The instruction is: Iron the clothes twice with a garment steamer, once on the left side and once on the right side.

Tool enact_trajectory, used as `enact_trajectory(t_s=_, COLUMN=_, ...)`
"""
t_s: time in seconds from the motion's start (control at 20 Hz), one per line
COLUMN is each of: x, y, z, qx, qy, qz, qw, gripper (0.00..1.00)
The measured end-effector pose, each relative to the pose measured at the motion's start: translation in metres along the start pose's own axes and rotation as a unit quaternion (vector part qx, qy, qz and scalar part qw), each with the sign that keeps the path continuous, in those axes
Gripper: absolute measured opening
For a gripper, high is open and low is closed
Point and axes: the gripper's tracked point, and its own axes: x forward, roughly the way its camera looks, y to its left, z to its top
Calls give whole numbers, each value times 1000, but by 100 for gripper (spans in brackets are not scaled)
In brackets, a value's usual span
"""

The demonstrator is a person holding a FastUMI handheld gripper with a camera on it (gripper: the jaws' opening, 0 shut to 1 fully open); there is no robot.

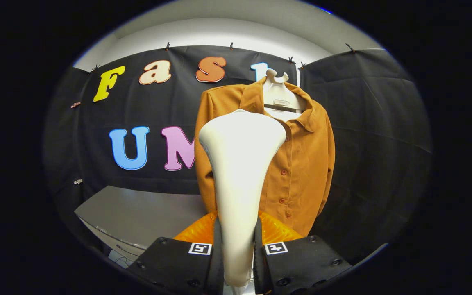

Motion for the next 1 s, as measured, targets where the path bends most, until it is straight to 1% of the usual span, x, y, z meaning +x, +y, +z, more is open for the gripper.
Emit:
enact_trajectory(t_s=0.25, x=37, y=-16, z=-4, qx=6, qy=15, qz=26, qw=1000, gripper=32)
enact_trajectory(t_s=0.4, x=57, y=-23, z=-5, qx=9, qy=22, qz=36, qw=999, gripper=32)
enact_trajectory(t_s=0.6, x=81, y=-21, z=-13, qx=16, qy=37, qz=49, qw=998, gripper=32)
enact_trajectory(t_s=0.75, x=96, y=-22, z=-25, qx=17, qy=55, qz=56, qw=997, gripper=32)
enact_trajectory(t_s=0.8, x=104, y=-27, z=-39, qx=20, qy=62, qz=59, qw=996, gripper=32)
enact_trajectory(t_s=1.0, x=110, y=-28, z=-54, qx=19, qy=79, qz=63, qw=995, gripper=32)
